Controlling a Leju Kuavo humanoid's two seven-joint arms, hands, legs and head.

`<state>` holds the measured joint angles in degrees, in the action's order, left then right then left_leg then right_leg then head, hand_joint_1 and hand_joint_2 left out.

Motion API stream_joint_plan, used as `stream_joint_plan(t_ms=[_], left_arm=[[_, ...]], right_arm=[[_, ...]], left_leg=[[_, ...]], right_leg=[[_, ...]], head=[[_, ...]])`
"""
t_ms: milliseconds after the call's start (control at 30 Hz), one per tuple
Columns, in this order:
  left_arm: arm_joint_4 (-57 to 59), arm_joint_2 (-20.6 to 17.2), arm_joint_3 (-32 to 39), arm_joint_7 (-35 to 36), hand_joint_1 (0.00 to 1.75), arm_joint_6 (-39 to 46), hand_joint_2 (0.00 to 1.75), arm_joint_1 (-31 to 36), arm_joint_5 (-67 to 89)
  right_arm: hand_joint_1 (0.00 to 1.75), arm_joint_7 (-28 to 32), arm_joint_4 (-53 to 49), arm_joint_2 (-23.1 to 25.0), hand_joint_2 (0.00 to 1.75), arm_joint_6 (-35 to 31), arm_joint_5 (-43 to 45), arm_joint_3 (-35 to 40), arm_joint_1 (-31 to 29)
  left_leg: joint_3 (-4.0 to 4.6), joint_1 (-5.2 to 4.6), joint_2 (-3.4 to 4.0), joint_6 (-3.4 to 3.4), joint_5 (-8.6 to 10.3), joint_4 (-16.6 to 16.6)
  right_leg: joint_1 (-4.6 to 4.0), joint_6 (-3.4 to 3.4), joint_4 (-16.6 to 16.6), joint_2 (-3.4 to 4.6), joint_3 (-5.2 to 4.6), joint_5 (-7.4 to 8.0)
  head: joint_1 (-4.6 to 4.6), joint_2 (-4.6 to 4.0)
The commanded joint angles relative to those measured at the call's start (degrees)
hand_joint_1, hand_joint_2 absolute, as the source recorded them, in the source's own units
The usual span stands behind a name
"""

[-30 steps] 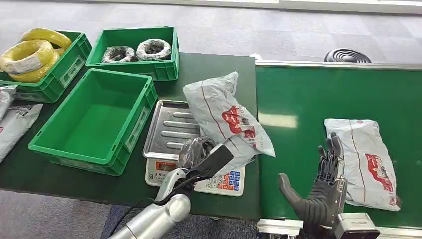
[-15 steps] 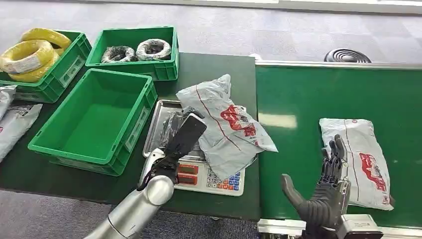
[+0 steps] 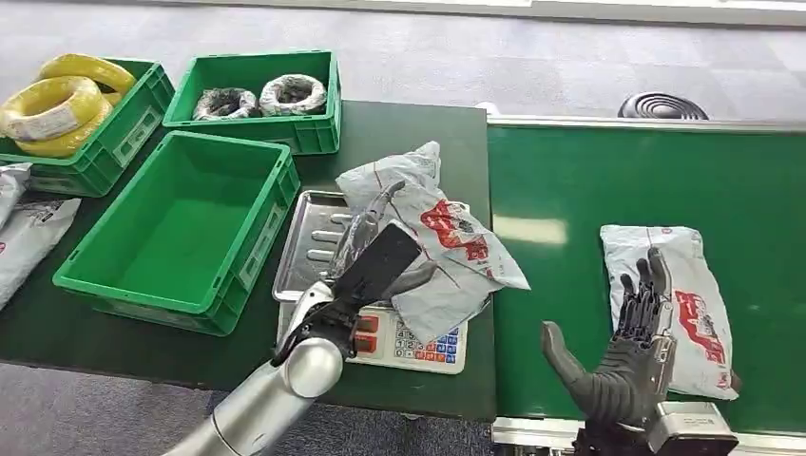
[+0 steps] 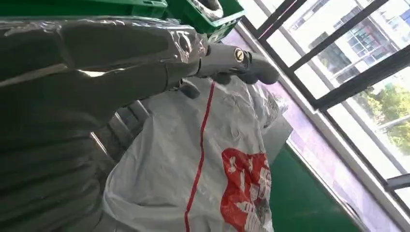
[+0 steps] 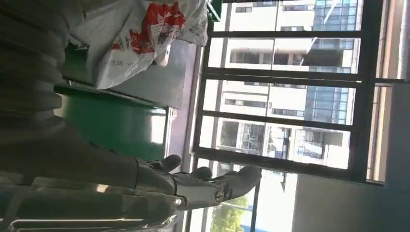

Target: Moved the parcel from conveyor to table for the left to box.

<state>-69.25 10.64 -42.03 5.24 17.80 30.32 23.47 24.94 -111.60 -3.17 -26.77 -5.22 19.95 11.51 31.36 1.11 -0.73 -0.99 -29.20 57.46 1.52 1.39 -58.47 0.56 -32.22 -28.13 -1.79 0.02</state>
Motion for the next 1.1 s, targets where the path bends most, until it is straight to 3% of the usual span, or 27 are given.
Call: stream_joint_plan(t_ms=[33,533,900,933,1000,1033,1100], left_arm=[[12.6,0.8,-6.4,1.3,0.00,-4.1,1.75,2.8,-0.7],[29.8,3.7,-9.0,2.8,0.00,-0.4,1.75,3.7,9.1],[30.3,3.5,-8.8,3.2,0.05,1.8,1.75,3.8,12.7],[30.2,3.5,-8.0,3.3,1.34,1.8,1.75,3.4,12.9],[29.9,3.6,-6.7,2.9,1.43,1.0,1.75,2.9,12.6],[29.9,3.6,-6.7,2.9,1.69,1.0,1.75,2.9,12.6],[29.1,3.3,-6.2,2.3,1.75,1.4,1.75,2.4,12.9]], right_arm=[[0.00,-0.4,5.4,0.8,1.75,1.5,0.9,-0.5,-4.3],[0.00,-0.5,6.2,2.2,1.75,5.3,0.9,-0.2,-5.8],[0.00,-0.3,6.2,2.0,1.75,5.6,1.0,-0.2,-5.6],[0.00,-0.2,6.0,2.1,1.75,5.7,1.0,-0.3,-5.5],[0.00,-0.2,5.9,2.2,1.75,5.7,0.9,-0.4,-5.2],[0.00,-0.2,5.9,2.2,1.75,5.7,0.9,-0.4,-5.2],[0.00,-0.2,5.4,2.3,1.75,5.7,0.8,-0.5,-4.5]], left_leg=[[-0.10,0.02,0.01,0.04,0.06,-0.1],[-0.10,0.01,0.08,0.04,0.03,-0.1],[-0.12,0.01,0.17,0.06,0.12,-0.2],[-0.12,0.00,0.13,0.05,0.07,-0.2],[-0.12,0.00,0.15,0.05,0.08,-0.2],[-0.14,0.01,0.17,0.06,0.10,-0.2],[-0.14,0.00,0.11,0.04,0.04,-0.1]], right_leg=[[-0.04,-0.10,0.1,-0.06,0.11,0.06],[-0.03,-0.09,0.1,0.02,0.09,0.05],[-0.05,-0.17,0.2,0.05,0.09,0.16],[-0.03,-0.13,0.1,0.03,0.10,0.10],[-0.04,-0.14,0.1,0.05,0.09,0.11],[-0.05,-0.17,0.2,0.05,0.11,0.14],[-0.03,-0.11,0.1,0.03,0.12,0.06]], head=[[0.00,0.00],[0.00,0.00],[0.00,0.00],[0.00,0.00],[-0.02,0.00],[0.00,0.00],[-0.02,0.00]])
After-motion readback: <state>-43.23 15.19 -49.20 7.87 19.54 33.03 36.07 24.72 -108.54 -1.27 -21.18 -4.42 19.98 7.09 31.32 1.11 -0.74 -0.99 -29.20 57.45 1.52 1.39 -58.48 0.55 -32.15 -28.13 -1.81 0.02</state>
